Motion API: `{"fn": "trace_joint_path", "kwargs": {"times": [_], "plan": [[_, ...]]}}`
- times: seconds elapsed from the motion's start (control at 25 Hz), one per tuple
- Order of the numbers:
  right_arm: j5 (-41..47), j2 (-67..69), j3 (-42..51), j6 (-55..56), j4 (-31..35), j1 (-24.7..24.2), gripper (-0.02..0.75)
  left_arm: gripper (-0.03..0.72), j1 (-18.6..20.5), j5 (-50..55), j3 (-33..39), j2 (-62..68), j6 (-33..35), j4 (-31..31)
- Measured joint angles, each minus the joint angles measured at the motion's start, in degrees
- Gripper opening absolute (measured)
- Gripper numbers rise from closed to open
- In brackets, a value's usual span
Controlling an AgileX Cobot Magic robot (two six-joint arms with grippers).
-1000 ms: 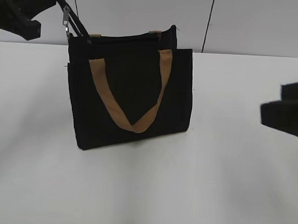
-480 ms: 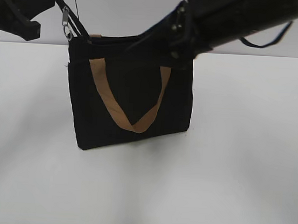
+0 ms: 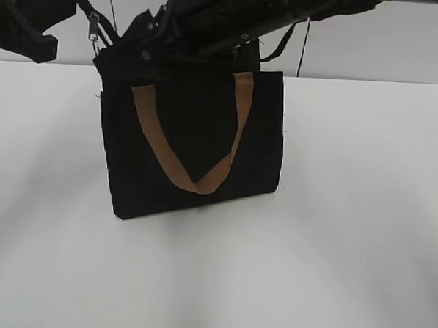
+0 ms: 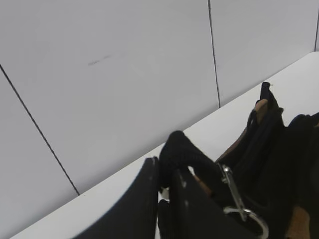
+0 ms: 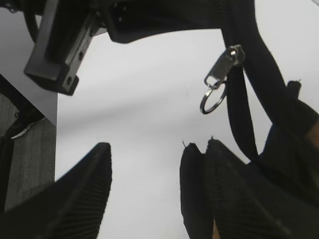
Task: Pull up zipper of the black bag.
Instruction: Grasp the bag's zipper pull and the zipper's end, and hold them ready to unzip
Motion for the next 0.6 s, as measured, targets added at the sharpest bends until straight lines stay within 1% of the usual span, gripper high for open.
{"fn": "trace_joint_path", "kwargs": {"times": [0.12, 0.28, 0.36, 0.6], "plan": [[-0.24, 2.12, -1.36, 0.0, 1.55, 1.52, 0.434, 0.027, 0.0, 0.07, -0.04, 0.0, 0.0, 0.0], [-1.11, 3.96, -1.81, 0.07, 1.91, 3.42, 0.383, 0.027, 0.0, 0.07, -0.04, 0.0, 0.0, 0.0], [-1.97, 4.38, -1.81, 0.07, 2.03, 3.59, 0.367, 0.027, 0.0, 0.2, -0.04, 0.0, 0.0, 0.0], [-5.08, 4.5, -1.86, 0.07, 2.5, 3.64, 0.357, 0.027, -0.11, 0.31, -0.04, 0.0, 0.0, -0.06]]}}
